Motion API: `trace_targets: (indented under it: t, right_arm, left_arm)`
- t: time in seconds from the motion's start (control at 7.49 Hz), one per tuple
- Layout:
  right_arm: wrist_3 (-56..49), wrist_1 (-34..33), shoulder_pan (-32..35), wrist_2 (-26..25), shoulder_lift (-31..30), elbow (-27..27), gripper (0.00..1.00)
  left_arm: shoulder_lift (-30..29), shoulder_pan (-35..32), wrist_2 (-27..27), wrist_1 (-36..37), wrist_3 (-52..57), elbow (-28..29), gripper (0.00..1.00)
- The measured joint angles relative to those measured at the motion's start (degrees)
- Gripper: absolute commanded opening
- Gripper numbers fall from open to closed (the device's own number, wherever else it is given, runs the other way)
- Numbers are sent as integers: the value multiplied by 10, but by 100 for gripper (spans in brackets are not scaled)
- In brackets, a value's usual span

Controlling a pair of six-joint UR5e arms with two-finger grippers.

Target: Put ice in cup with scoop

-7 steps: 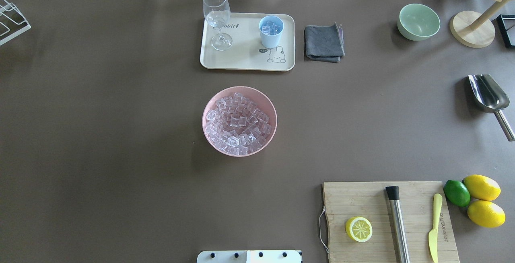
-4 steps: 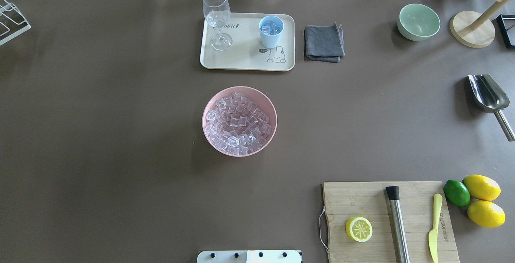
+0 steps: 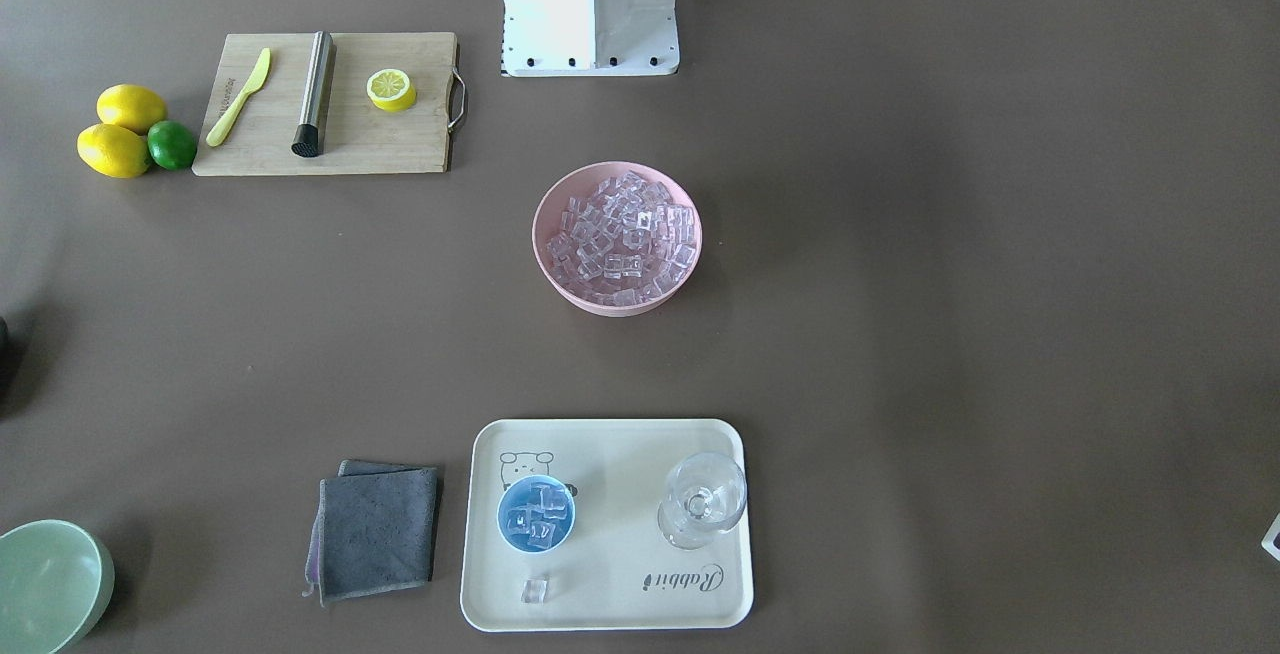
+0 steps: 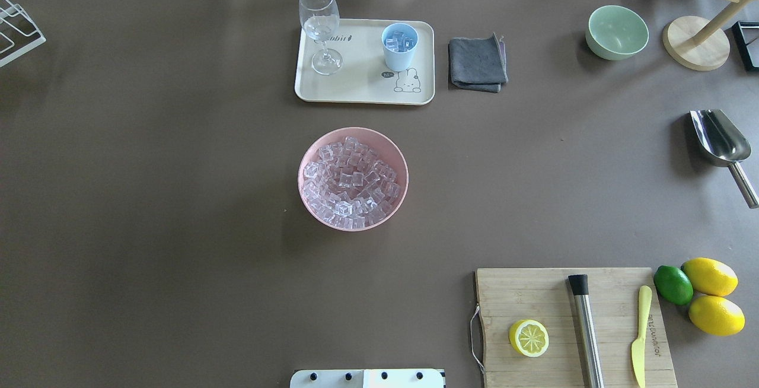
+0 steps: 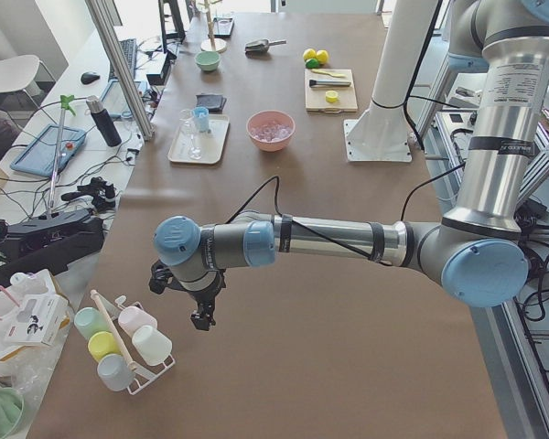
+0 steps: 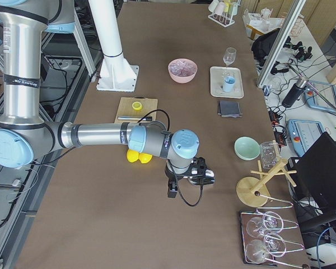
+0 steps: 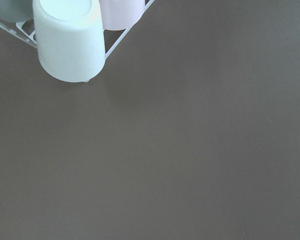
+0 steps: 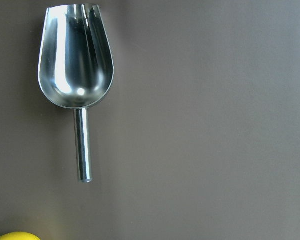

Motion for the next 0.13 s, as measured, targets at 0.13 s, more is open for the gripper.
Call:
trace_targets:
  t: [0.13]
  right_arm:
    - [0, 0, 0, 0, 0, 0, 99]
  left_arm:
    - [0, 0, 0, 0, 0, 0, 99]
